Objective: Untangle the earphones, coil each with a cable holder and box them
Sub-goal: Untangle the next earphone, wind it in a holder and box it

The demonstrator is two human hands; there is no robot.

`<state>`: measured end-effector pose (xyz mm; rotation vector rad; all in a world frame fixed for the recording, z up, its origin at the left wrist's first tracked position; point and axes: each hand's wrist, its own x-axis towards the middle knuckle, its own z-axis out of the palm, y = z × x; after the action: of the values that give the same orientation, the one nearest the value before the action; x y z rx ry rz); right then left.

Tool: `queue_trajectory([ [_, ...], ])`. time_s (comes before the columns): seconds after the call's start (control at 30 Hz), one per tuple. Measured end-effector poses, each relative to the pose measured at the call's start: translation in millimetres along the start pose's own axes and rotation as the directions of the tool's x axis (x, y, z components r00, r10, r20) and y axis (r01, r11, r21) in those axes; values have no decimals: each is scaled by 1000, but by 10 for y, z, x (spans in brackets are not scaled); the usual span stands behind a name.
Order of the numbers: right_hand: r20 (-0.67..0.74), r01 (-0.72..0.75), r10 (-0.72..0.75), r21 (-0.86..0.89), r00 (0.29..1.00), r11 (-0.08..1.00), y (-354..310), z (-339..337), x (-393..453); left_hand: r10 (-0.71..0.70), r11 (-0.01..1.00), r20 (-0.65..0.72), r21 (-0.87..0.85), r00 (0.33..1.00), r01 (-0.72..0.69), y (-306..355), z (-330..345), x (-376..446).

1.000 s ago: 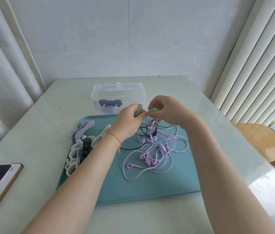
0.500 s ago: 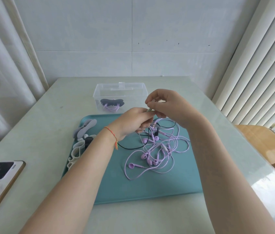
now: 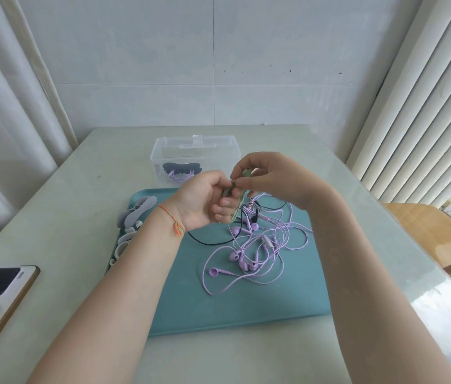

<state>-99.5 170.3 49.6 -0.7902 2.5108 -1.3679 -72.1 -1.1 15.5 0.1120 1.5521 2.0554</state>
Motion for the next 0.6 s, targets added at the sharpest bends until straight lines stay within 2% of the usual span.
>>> queue_trajectory([
  [0.13, 5, -23, 24, -150, 1000, 988, -18, 81, 19, -28, 974, -161, 216, 987, 62, 2, 46, 16],
  [0.23, -30, -17, 11, -183, 999, 983, -5, 148, 44, 6, 963, -241, 264, 971, 59, 0, 78, 23],
  [0.43, -12, -32, 31, -95, 999, 995, 19, 152, 44, 104, 961, -443, 275, 890, 25, 35, -7, 55],
  [0.6, 53, -32, 34, -41, 998, 999, -21, 214, 54, 132, 936, -449, 351, 884, 39, 46, 85, 32],
])
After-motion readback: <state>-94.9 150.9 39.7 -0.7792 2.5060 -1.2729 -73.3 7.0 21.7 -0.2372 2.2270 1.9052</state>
